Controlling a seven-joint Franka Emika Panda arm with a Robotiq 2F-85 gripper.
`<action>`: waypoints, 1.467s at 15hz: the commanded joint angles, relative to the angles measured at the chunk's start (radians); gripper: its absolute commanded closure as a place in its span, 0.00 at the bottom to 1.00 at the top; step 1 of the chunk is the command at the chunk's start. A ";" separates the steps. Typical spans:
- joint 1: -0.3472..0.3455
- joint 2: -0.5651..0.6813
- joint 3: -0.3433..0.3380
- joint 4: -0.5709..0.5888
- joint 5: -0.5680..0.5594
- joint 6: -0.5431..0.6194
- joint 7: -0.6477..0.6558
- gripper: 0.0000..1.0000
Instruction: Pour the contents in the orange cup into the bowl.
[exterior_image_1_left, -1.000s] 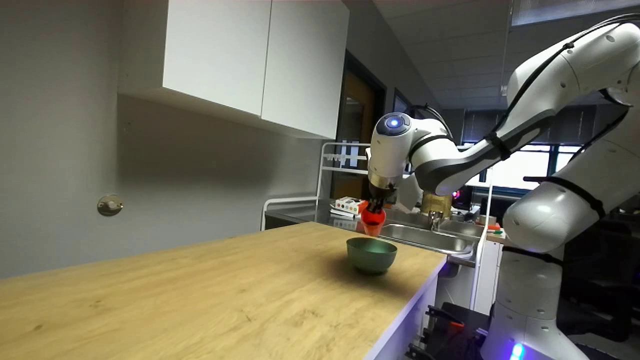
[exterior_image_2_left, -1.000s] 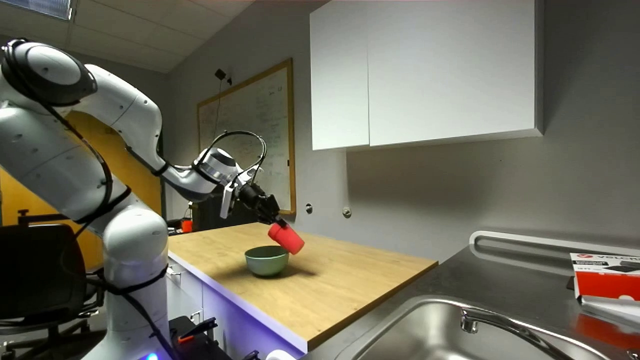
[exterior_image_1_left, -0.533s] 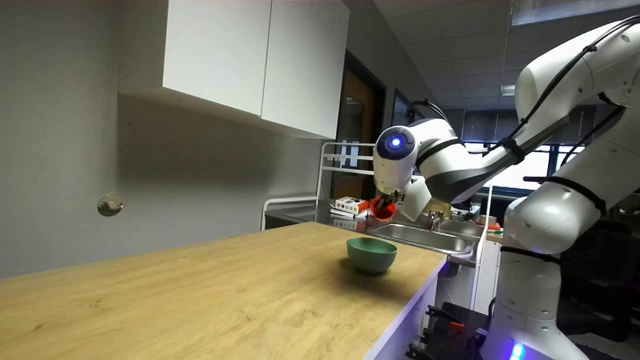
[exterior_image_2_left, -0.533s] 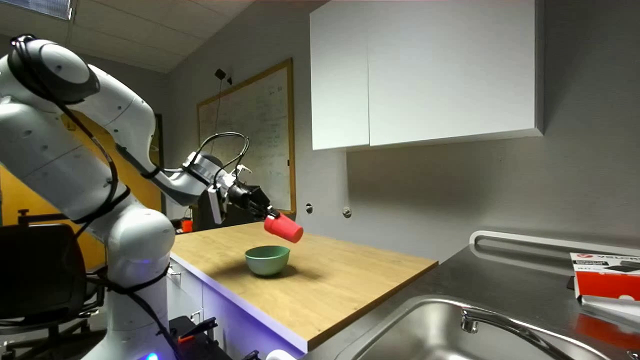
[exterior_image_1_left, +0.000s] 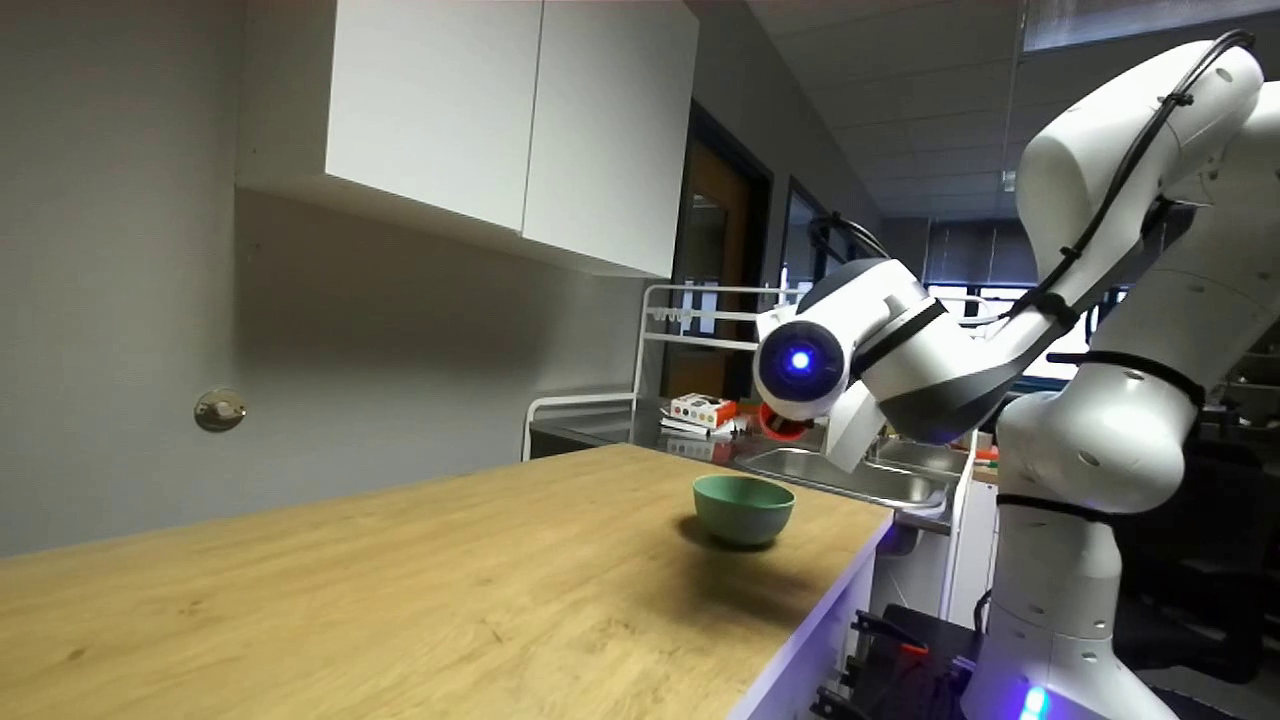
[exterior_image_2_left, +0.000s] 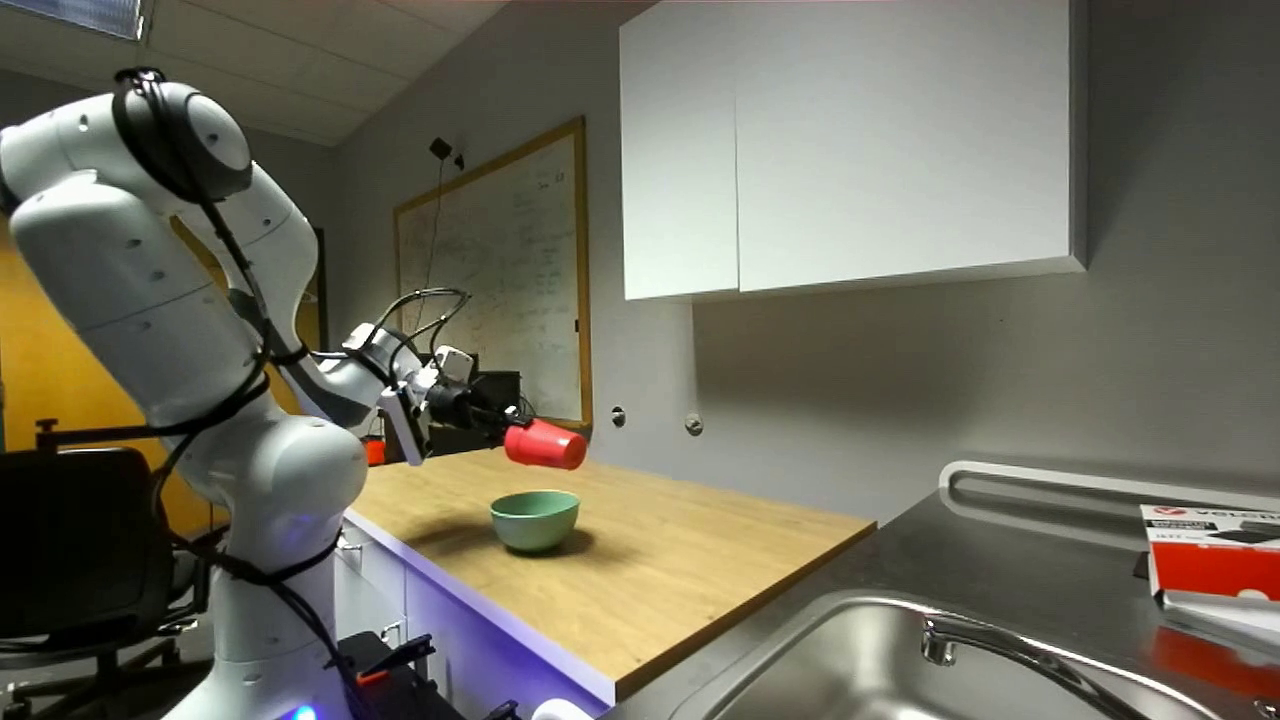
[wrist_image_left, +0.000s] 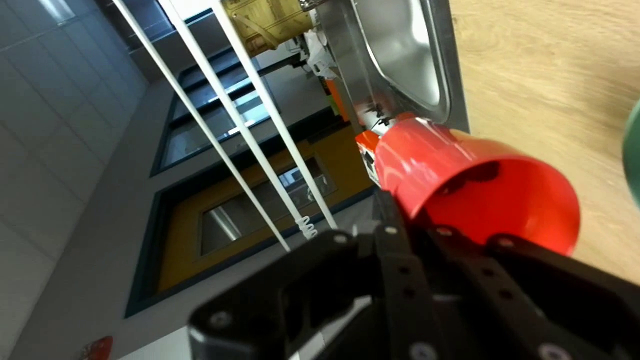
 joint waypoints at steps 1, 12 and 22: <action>0.060 0.154 0.013 0.067 -0.053 -0.149 0.081 0.99; 0.164 0.430 -0.023 0.199 -0.173 -0.441 0.167 0.99; 0.186 0.475 -0.072 0.215 -0.174 -0.501 0.237 0.99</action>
